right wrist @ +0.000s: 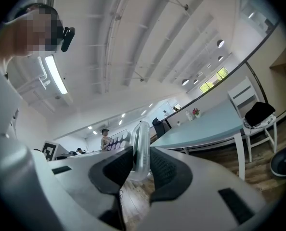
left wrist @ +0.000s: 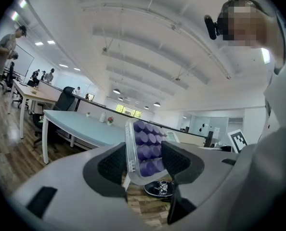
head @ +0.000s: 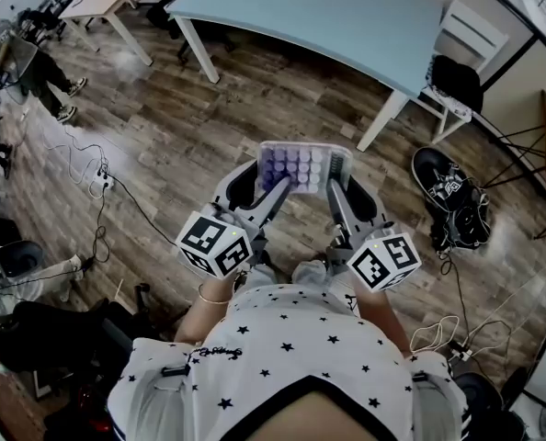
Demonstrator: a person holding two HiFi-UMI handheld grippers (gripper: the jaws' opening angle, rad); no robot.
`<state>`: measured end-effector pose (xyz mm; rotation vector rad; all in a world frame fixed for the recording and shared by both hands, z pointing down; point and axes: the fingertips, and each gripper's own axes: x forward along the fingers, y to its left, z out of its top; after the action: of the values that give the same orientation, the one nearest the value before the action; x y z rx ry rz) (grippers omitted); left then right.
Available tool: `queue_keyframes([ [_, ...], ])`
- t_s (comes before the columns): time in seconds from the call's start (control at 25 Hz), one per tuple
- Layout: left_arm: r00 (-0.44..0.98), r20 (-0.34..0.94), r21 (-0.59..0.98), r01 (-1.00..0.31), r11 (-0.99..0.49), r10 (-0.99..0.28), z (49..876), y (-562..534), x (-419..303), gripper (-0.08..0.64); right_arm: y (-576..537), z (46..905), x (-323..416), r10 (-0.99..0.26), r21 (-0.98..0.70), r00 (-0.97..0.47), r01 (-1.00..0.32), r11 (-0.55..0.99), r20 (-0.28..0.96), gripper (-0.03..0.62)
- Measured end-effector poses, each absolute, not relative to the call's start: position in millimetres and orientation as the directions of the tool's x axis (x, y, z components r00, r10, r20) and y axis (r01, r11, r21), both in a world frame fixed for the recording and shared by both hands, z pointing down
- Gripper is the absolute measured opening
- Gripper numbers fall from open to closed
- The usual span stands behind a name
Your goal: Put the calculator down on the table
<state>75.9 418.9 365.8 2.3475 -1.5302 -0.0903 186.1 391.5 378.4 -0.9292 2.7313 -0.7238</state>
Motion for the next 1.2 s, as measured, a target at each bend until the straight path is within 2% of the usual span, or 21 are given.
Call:
queue_keyframes([
  [0.52, 0.447, 0.109, 0.299, -0.867, -0.399, -0.888, 366.1, 401.8, 131.6, 0.238, 377.7, 380.9, 243.7, -0.642, -0.493, -0.767, -0.551, 0.673, -0.019, 0.106],
  [1.2, 0.488, 0.082, 0.309, -0.842, -0.443, -0.869, 363.8, 374.7, 149.1, 0.239, 356.1, 374.6, 261.9, -0.672, -0.479, -0.74, -0.585, 0.654, -0.014, 0.106],
])
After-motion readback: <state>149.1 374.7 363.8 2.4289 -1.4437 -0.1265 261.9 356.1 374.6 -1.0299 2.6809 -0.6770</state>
